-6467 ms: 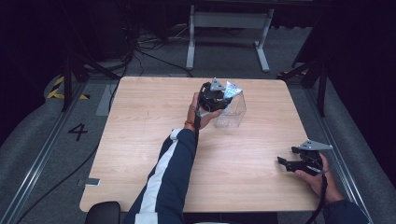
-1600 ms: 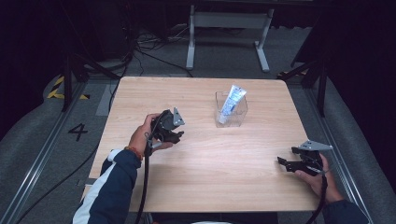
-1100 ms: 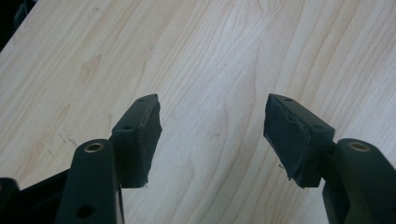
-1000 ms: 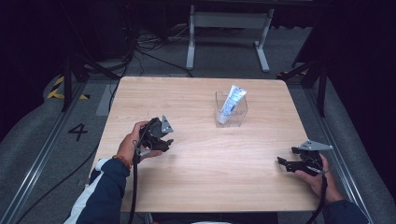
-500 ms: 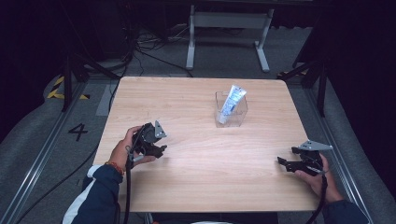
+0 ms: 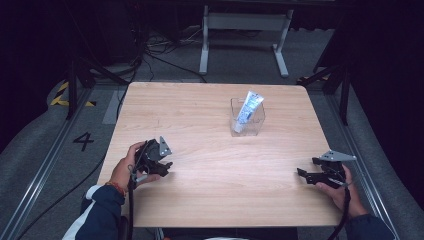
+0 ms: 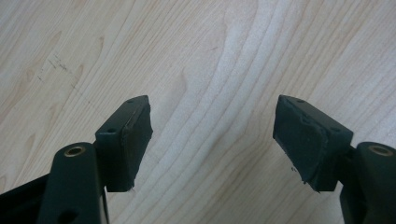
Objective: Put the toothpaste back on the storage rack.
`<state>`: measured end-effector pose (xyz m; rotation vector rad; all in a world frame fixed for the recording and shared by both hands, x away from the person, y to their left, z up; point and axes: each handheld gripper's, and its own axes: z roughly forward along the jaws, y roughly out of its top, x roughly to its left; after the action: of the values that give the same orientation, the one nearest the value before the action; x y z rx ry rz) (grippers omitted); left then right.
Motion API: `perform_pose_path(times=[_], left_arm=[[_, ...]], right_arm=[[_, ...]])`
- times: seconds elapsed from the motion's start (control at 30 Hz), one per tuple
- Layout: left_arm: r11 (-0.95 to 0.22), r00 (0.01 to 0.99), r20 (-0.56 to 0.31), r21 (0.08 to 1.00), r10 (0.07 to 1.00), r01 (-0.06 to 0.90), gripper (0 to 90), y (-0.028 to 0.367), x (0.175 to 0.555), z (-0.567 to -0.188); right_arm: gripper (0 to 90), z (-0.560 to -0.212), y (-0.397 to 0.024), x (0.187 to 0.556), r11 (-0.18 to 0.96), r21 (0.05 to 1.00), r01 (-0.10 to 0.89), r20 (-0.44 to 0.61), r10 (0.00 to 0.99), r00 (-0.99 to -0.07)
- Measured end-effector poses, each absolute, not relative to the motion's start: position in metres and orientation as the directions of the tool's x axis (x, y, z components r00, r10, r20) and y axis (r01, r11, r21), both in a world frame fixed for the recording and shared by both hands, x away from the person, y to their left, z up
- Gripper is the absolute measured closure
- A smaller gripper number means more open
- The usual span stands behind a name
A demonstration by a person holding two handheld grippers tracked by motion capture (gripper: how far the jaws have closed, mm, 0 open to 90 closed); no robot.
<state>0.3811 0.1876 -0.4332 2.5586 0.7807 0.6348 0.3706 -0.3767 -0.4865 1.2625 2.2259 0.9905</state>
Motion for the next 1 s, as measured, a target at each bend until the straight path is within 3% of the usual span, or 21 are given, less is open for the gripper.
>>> perform_pose_path(times=[0.5,0.77,1.0], left_arm=[[-0.734,0.719,0.282,0.509,0.635,0.449,27.3,0.209,0.363,-0.449],[-0.67,0.694,0.219,0.563,0.686,0.484,26.7,0.23,0.357,-0.451],[-0.656,0.689,0.19,0.555,0.699,0.513,24.7,0.242,0.35,-0.46]], right_arm=[[18.0,-0.487,-0.377,0.37,0.343,0.741,0.578,0.005,0.857,-0.515],[18.0,-0.487,-0.377,0.37,0.343,0.741,0.577,0.004,0.857,-0.515],[18.0,-0.487,-0.377,0.37,0.343,0.741,0.578,0.004,0.858,-0.514]])
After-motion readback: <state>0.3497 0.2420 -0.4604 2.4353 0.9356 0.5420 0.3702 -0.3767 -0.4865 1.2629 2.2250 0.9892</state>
